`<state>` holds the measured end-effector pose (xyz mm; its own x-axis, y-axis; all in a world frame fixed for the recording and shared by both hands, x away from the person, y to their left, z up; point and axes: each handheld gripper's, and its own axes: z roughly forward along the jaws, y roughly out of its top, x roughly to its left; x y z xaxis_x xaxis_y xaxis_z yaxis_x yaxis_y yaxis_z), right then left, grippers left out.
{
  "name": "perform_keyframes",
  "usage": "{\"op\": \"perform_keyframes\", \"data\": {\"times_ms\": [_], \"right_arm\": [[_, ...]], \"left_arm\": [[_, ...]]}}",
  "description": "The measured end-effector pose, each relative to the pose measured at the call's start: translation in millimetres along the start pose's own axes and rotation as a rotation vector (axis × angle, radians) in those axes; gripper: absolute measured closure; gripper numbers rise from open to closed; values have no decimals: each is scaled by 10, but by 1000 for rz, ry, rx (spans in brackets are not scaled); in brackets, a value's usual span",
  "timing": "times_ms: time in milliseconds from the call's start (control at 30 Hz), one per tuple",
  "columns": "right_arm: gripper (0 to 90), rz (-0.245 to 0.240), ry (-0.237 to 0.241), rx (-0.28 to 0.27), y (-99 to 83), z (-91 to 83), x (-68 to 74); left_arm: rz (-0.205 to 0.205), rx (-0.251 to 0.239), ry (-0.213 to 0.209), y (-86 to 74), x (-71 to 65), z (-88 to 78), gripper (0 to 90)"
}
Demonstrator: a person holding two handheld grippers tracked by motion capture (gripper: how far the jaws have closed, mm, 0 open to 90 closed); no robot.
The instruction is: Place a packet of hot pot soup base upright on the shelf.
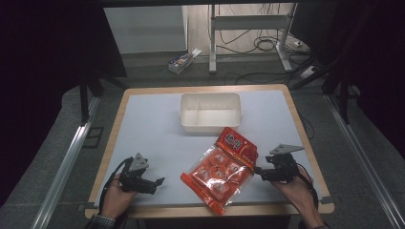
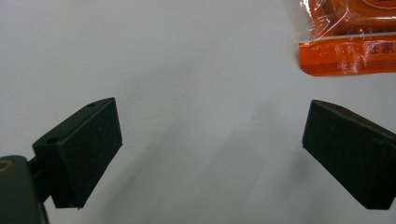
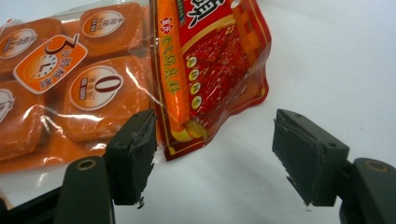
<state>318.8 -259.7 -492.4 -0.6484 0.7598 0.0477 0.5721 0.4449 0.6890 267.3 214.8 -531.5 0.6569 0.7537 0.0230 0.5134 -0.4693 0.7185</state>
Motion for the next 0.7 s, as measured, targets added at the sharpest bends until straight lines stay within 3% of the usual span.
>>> {"op": "perform_keyframes", "data": {"times_ms": [233, 700], "right_arm": [[317, -15, -2, 8, 51, 102, -60], [277, -32, 38, 10, 220, 368, -157]], "left_arm": [[5, 5, 1, 1, -7, 11, 47], [16, 16, 10, 3, -15, 26, 49]]}}
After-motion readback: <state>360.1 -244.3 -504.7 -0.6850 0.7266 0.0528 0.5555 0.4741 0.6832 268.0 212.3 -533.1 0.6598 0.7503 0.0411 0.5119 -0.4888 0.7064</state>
